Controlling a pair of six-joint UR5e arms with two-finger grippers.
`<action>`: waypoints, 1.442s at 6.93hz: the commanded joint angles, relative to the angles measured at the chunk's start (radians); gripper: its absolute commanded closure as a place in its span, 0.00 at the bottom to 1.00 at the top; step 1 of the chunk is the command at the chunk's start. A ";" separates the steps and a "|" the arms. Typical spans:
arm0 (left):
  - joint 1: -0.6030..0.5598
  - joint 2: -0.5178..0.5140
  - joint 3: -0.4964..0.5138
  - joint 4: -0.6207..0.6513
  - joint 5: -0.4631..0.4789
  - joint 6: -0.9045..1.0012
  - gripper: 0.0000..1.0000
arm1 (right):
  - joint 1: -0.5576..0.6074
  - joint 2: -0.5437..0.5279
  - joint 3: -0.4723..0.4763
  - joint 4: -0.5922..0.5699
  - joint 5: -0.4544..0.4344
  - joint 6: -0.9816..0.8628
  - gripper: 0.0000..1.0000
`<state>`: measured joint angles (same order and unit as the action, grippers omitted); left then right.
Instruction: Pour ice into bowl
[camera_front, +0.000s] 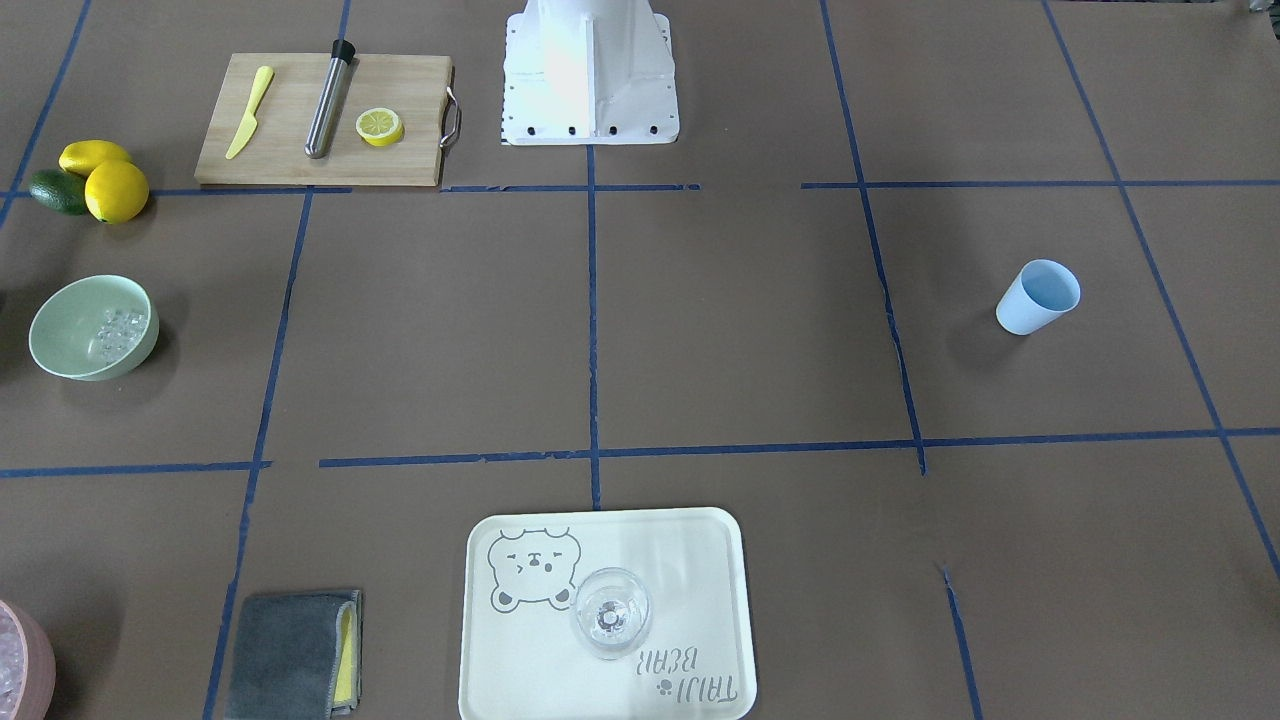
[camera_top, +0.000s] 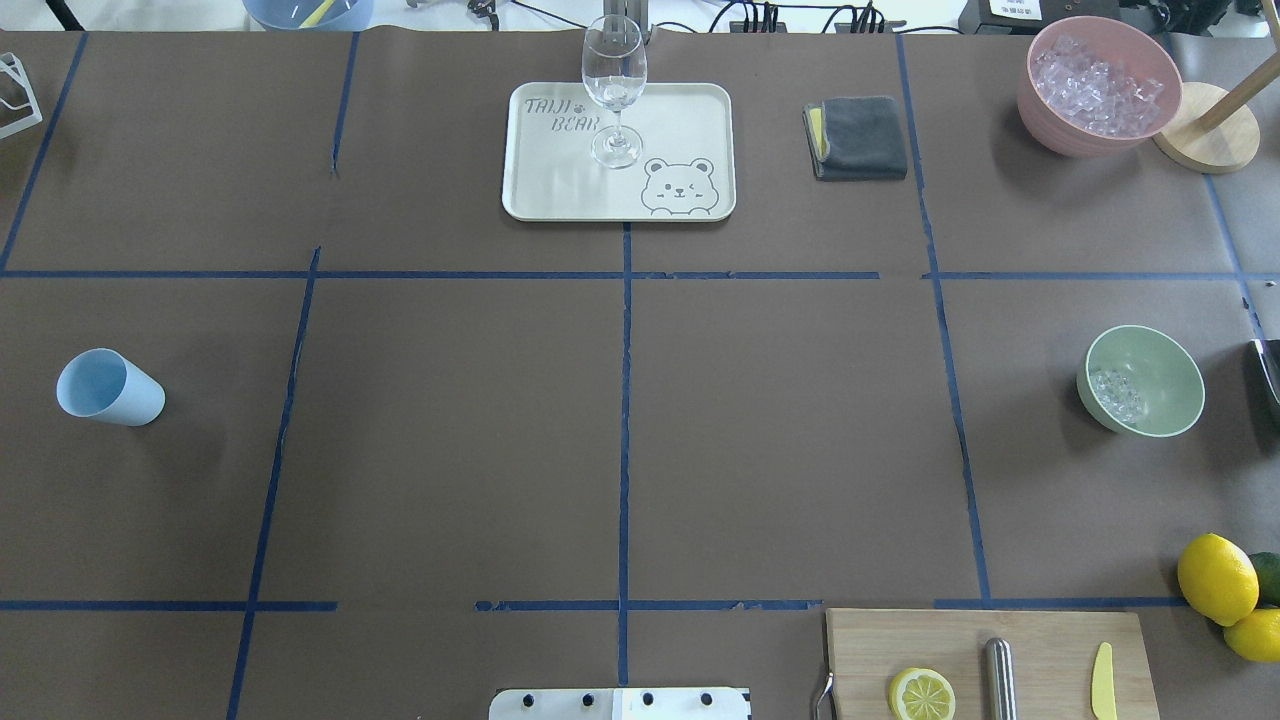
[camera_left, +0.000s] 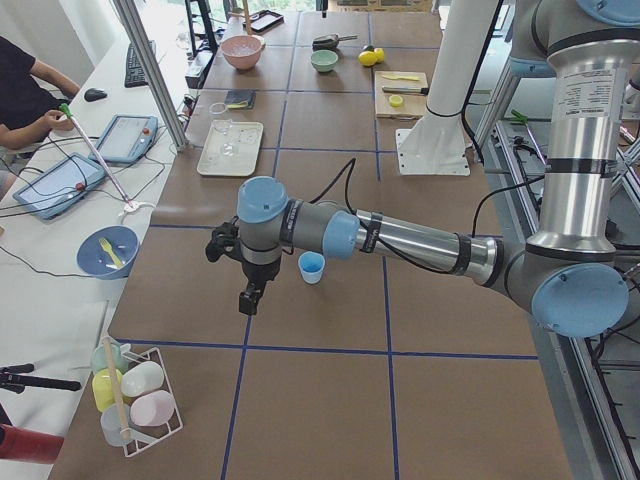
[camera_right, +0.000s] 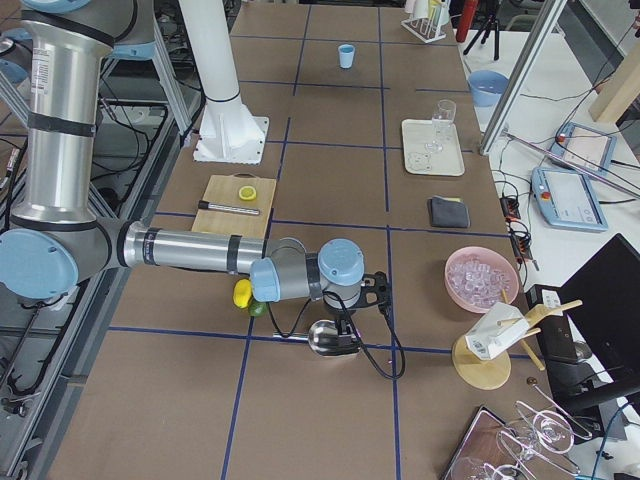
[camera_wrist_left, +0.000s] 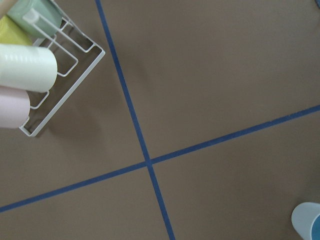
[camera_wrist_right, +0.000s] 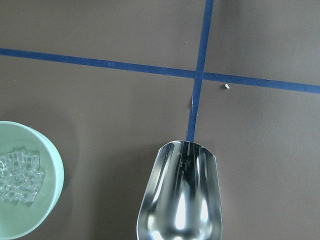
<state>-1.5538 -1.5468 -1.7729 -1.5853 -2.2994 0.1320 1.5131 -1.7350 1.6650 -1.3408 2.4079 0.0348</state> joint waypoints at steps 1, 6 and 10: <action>-0.005 0.042 0.012 -0.002 -0.005 0.001 0.00 | 0.028 -0.003 0.006 -0.004 0.019 -0.001 0.00; 0.001 0.016 0.047 0.011 -0.003 -0.106 0.00 | 0.130 0.041 0.024 -0.155 0.065 0.002 0.00; 0.000 -0.012 0.090 0.011 -0.005 -0.106 0.00 | 0.144 0.058 0.036 -0.233 0.051 0.001 0.00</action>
<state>-1.5532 -1.5568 -1.6841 -1.5763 -2.3040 0.0263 1.6555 -1.6798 1.7005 -1.5663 2.4703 0.0358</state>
